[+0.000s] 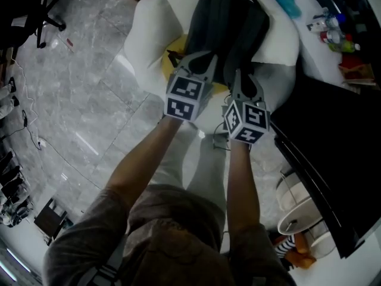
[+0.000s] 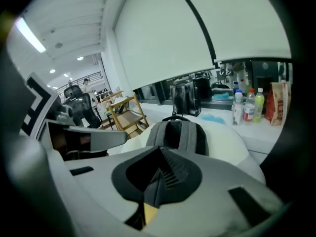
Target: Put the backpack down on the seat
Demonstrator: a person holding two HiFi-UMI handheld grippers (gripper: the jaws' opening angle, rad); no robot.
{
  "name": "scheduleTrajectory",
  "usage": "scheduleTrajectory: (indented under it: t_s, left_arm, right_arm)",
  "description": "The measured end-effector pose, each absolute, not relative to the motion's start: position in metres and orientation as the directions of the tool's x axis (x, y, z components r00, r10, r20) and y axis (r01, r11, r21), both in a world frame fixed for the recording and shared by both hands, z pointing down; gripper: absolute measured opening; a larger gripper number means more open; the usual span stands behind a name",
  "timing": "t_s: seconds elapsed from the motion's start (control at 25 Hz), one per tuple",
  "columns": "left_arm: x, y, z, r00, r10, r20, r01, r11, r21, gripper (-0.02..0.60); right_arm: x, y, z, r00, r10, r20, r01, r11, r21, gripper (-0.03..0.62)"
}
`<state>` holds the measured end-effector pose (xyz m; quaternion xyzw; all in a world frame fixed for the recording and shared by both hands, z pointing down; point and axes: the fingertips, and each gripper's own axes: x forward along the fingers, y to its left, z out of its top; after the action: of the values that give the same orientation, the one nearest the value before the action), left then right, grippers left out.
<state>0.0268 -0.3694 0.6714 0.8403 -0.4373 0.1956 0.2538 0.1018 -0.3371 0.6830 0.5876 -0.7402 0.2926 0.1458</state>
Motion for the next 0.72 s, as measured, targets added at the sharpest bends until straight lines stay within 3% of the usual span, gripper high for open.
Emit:
scheduleTrajectory:
  t_s: [0.72]
  left_arm:
    - [0.017, -0.313, 0.518, 0.471, -0.655, 0.591, -0.881, -0.381, 0.28, 0.0]
  right_arm:
    - [0.088, -0.293, 0.519, -0.371, -0.773, 0.514, -0.918, 0.22, -0.33, 0.0]
